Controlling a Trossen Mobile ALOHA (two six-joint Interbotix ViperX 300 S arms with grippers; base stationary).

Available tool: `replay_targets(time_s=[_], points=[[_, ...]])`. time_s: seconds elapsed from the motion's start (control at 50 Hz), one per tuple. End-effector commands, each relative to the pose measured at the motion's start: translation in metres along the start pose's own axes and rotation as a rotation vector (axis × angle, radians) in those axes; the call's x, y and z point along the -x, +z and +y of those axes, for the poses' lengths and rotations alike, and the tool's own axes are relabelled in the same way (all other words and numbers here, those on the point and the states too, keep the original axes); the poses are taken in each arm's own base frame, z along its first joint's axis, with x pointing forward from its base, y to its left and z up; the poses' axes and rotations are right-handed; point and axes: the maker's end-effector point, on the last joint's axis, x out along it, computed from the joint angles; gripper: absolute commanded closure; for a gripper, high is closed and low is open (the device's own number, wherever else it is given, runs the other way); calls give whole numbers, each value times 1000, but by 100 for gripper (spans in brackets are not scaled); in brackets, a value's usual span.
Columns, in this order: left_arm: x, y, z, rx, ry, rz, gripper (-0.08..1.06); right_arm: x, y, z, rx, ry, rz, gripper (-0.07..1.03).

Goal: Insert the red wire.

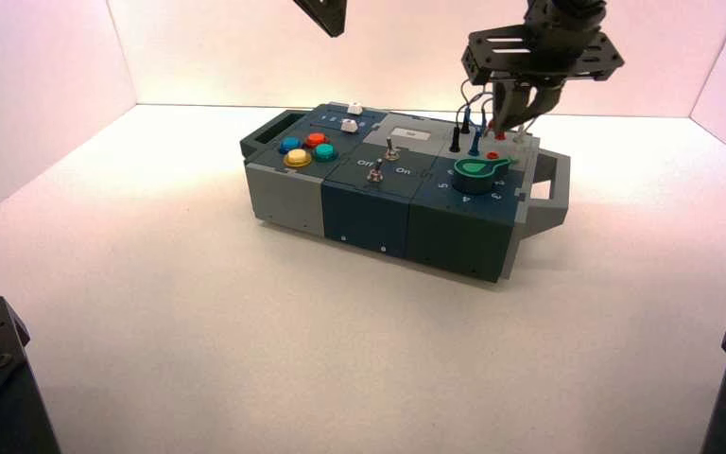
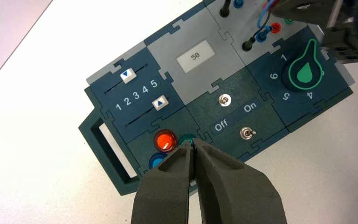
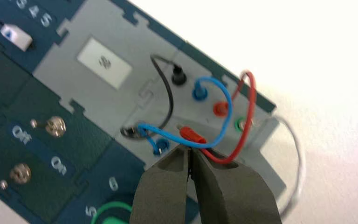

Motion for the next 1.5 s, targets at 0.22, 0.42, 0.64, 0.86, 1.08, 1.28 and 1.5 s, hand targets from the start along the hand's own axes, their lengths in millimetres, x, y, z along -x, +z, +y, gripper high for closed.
replay_targets(time_s=[0.22, 0.42, 0.64, 0.86, 1.08, 1.28, 1.5], points=[[9, 15, 2, -5, 14, -48, 101, 15, 3, -1, 2, 4, -37, 98], [9, 15, 2, -5, 14, -48, 101, 27, 6, -2, 3, 0, -54, 98], [9, 16, 3, -5, 17, -54, 101, 38, 11, -4, 16, -10, -70, 98], [9, 16, 2, -5, 16, -56, 101, 40, 7, -2, 16, -13, -47, 97], [8, 16, 2, -7, 16, -56, 101, 43, 8, -1, 1, -6, -51, 86], [8, 16, 2, -5, 17, -55, 101, 41, 8, -1, -2, -3, -50, 86], [6, 15, 1, -10, 15, -53, 101, 41, -1, -1, -25, 3, -29, 81]])
